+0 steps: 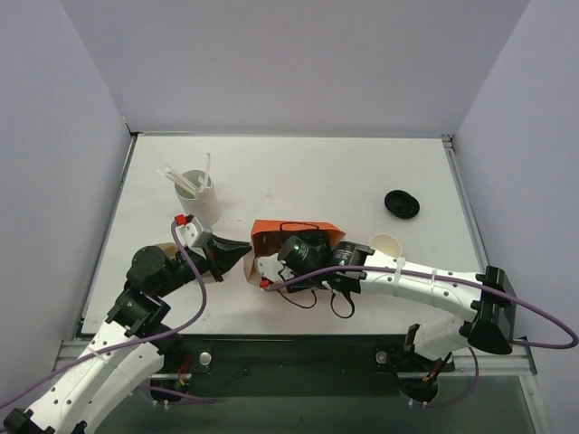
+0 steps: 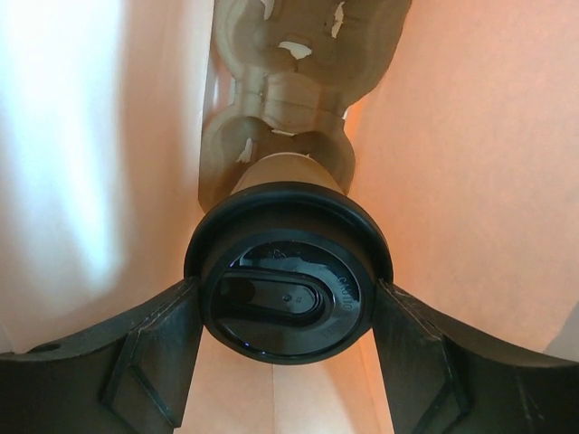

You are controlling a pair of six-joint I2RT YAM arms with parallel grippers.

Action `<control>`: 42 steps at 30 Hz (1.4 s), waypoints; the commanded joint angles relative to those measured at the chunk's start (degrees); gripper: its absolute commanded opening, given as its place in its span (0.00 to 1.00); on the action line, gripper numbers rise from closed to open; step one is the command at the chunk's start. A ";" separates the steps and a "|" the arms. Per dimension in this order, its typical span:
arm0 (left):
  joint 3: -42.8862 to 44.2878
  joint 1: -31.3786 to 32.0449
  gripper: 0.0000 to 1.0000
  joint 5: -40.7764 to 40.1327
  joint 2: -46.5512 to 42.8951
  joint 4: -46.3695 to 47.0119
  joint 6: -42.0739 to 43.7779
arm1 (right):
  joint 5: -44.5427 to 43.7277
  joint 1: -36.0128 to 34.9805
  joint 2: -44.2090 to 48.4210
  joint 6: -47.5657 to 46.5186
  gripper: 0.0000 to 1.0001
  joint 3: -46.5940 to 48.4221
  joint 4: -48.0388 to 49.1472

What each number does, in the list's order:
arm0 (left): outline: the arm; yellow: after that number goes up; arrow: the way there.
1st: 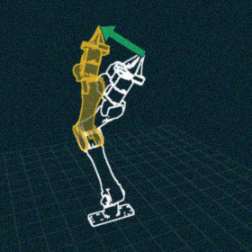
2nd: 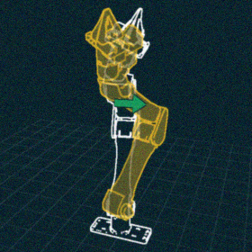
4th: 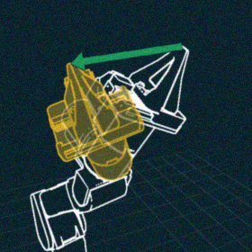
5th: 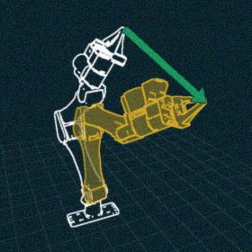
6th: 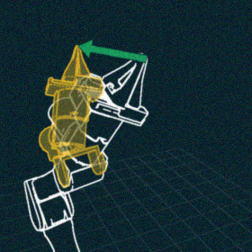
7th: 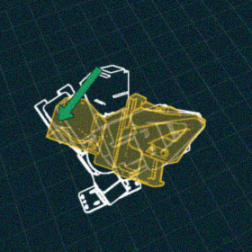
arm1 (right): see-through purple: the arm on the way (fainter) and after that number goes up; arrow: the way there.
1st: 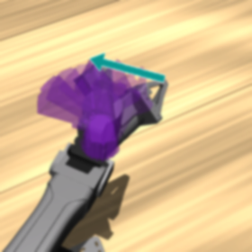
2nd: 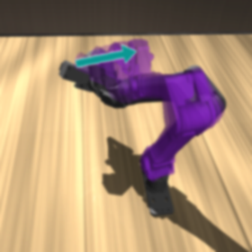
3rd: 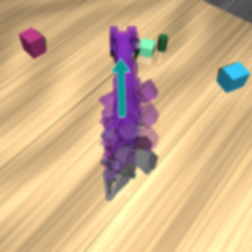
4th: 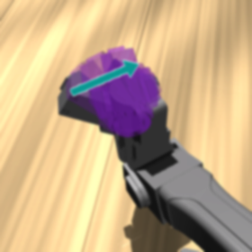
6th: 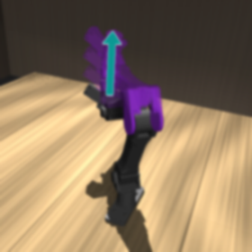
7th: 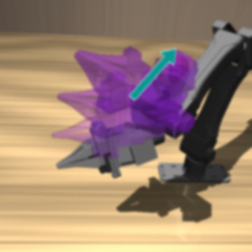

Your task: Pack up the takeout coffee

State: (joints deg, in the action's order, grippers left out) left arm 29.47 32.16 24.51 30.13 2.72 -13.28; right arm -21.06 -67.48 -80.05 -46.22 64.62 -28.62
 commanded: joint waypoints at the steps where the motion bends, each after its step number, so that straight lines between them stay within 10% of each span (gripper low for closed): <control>1: 0.06 -0.08 0.00 2.29 -0.68 3.35 0.36 | 1.46 1.91 2.53 -0.72 0.37 -0.37 2.43; 42: 0.85 0.01 0.00 6.78 -0.86 -0.87 -0.96 | 4.54 5.34 1.21 -0.80 0.36 -7.14 12.45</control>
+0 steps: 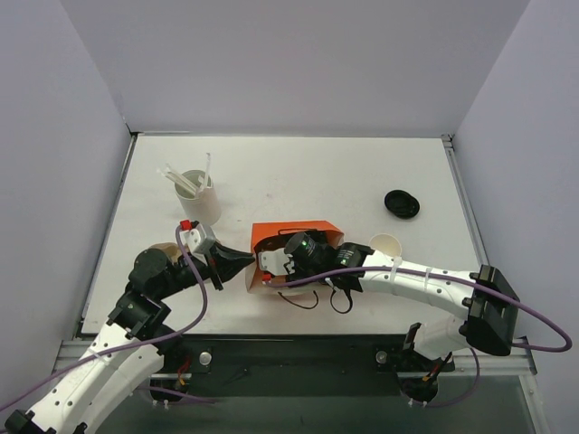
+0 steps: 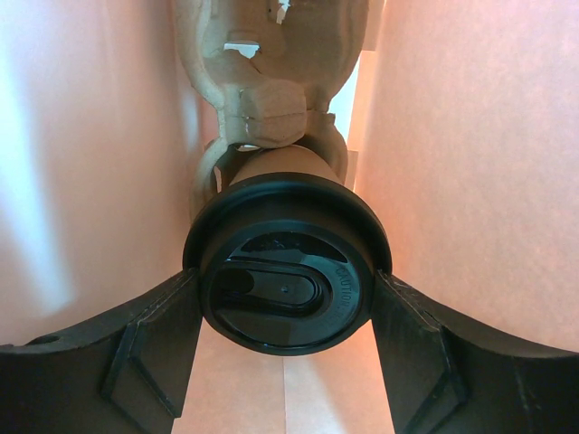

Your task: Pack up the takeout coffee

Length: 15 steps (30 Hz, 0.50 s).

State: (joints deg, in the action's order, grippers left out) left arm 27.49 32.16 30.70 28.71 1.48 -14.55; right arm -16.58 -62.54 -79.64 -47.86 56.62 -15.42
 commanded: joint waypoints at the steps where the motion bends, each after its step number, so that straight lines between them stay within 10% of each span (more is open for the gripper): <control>1: 3.10 0.01 0.00 0.59 0.65 0.37 0.31 | -0.21 0.49 0.71 1.27 0.36 1.30 -0.75; 15: 3.01 0.09 0.00 0.33 1.09 0.37 0.31 | 3.92 0.14 1.41 3.64 0.36 7.19 -4.00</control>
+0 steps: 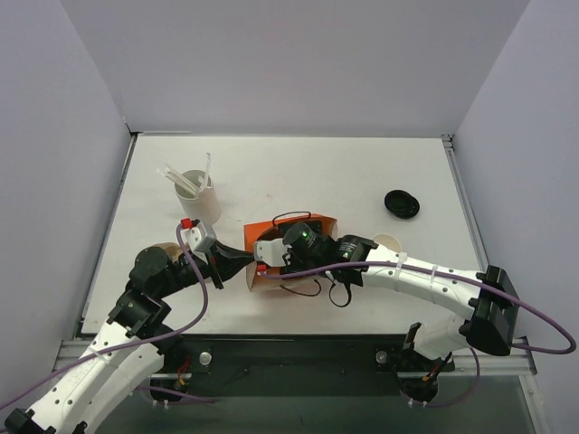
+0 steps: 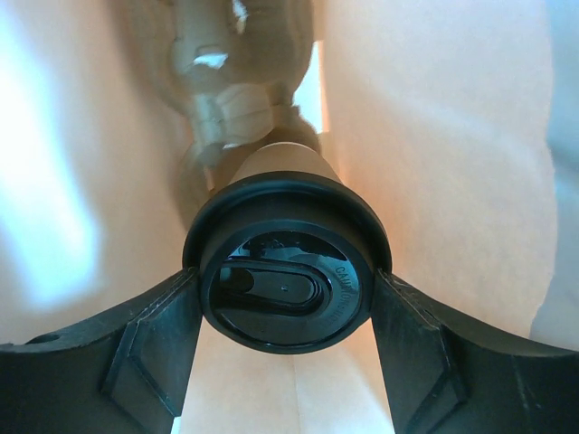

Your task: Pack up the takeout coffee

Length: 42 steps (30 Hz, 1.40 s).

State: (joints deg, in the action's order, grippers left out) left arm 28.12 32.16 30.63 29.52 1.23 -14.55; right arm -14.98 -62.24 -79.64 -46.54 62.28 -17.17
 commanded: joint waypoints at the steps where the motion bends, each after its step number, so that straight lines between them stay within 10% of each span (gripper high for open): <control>1: 2.38 0.09 0.00 0.39 0.36 0.70 0.31 | 2.67 -0.34 1.41 2.77 0.36 1.35 -2.43; 28: 2.38 0.09 0.00 -3.64 -0.60 -3.84 -3.56 | -9.54 -2.10 -5.97 8.22 0.34 -5.24 18.58; 34: 7.29 0.01 0.43 -20.82 -1.13 -17.28 -6.62 | -8.75 -2.10 -5.62 10.24 0.34 -4.27 17.43; 42: 13.10 0.01 0.50 -28.17 -4.64 -36.19 -25.16 | -8.48 -2.01 -6.85 12.97 0.34 -2.69 17.43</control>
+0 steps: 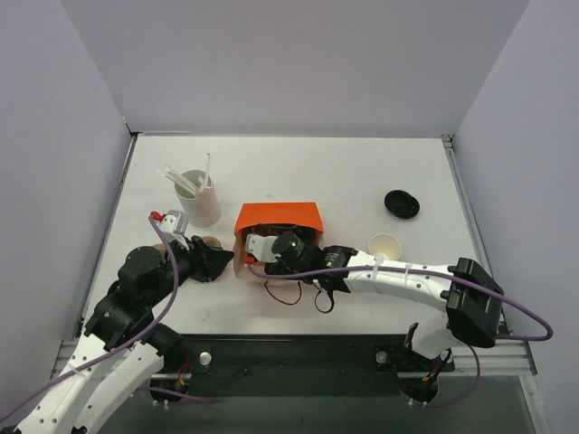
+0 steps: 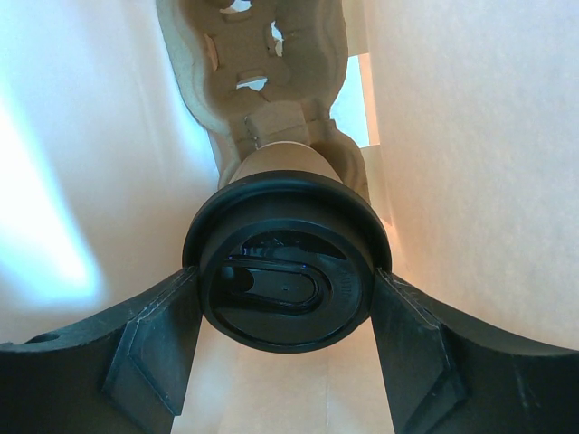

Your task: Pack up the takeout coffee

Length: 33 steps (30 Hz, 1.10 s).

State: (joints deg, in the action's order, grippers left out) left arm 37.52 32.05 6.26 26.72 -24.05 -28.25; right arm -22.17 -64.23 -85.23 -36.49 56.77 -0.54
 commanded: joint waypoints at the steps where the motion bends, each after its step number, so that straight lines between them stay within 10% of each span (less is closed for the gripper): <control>1: 4.05 0.11 0.50 -3.71 -2.72 -12.14 -16.00 | -1.29 -0.02 -1.25 3.09 0.34 2.90 0.80; 22: -3.32 0.20 0.63 -8.11 1.57 -10.59 -43.38 | -2.00 0.42 -3.01 6.95 0.33 5.01 0.80; 33: -2.37 3.01 0.47 -9.60 7.99 -7.32 -44.17 | -2.70 0.33 -3.10 9.41 0.33 6.42 -1.83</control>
State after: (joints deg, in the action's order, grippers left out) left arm 33.23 34.37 -0.56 34.28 -33.08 -67.31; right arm -23.59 -64.10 -88.09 -29.61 60.40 -1.13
